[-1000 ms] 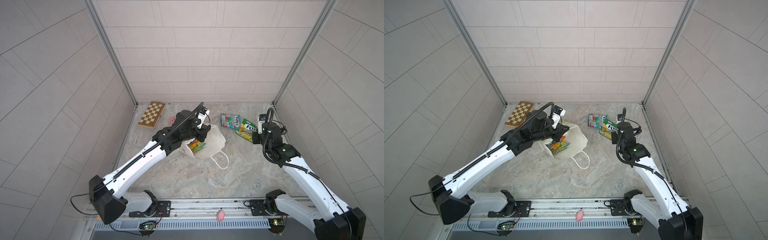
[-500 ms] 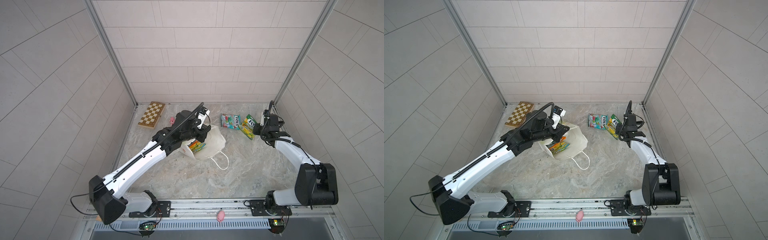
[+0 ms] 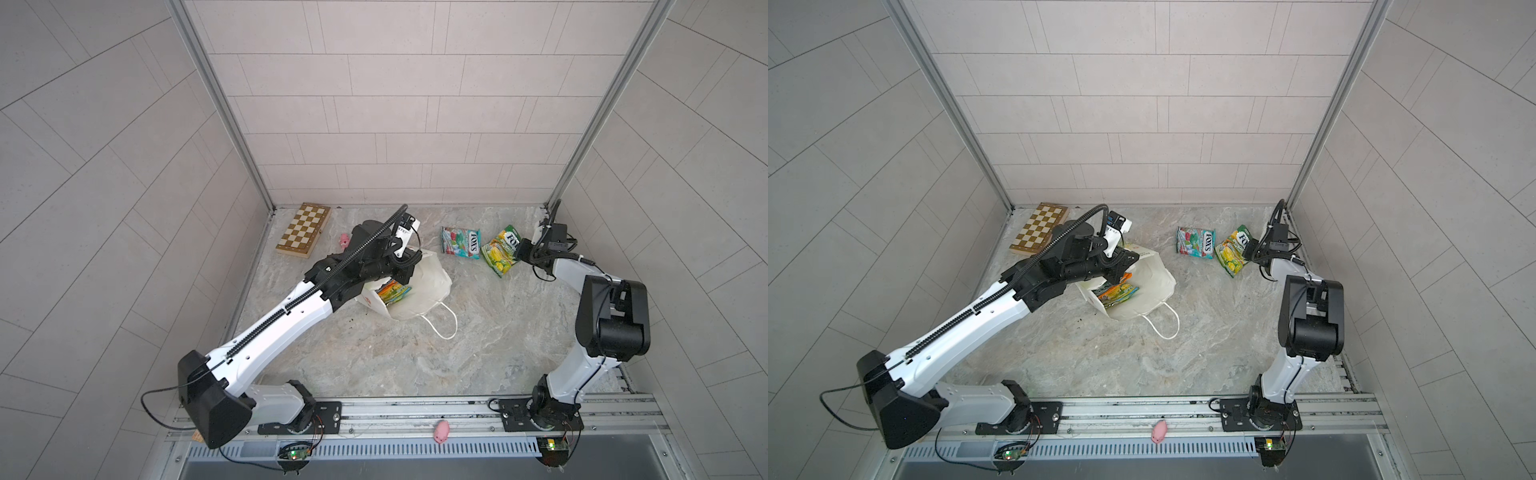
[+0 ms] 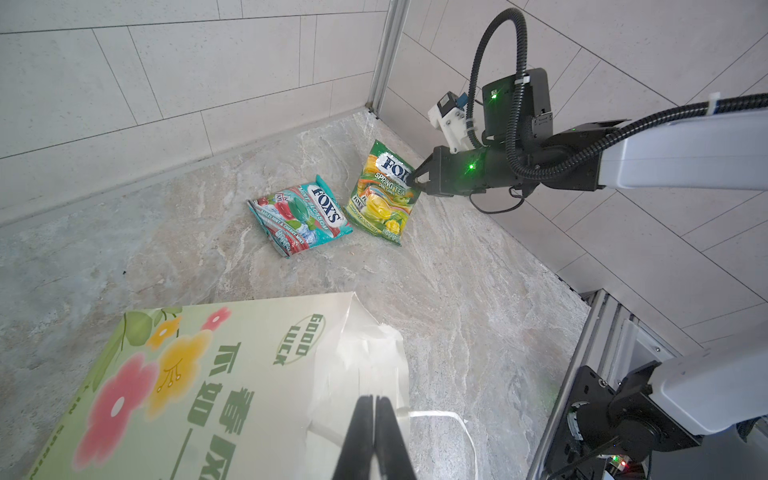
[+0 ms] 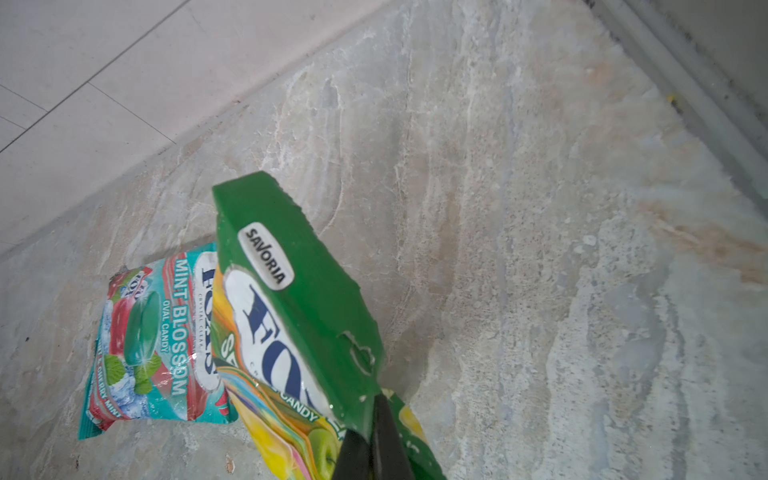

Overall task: Take the snacks out of the paper bag
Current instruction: 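Lower the green packet beside the teal packet and open the right gripper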

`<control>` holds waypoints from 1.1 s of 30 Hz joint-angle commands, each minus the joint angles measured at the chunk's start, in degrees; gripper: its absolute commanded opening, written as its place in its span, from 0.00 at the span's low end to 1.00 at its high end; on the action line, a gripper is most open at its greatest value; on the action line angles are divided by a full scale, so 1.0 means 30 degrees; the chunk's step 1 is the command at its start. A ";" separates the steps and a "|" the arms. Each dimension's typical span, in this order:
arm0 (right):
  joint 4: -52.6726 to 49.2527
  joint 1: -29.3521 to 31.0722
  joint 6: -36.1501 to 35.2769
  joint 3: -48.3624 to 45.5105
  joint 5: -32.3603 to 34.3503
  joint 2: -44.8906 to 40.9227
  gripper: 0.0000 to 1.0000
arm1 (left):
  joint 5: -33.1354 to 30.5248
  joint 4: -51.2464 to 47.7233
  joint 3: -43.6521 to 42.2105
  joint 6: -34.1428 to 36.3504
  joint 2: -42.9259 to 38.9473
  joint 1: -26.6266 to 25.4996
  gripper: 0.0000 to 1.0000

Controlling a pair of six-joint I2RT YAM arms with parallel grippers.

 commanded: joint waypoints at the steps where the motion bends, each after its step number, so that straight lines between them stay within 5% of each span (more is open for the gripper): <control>1: -0.0335 -0.0092 0.0396 0.0304 -0.0774 0.0710 0.00 | 0.0217 -0.0019 -0.0109 -0.0106 -0.0066 -0.0119 0.00; 18: -0.0327 -0.0646 0.1565 0.2178 -0.0028 0.3314 0.00 | 0.0134 -0.0019 -0.0130 -0.0031 -0.0058 -0.0150 0.00; 33: -0.0686 -0.1038 0.2183 0.0955 0.0056 0.1388 0.40 | 0.0244 -0.0019 -0.0145 -0.0030 -0.0115 -0.0149 0.00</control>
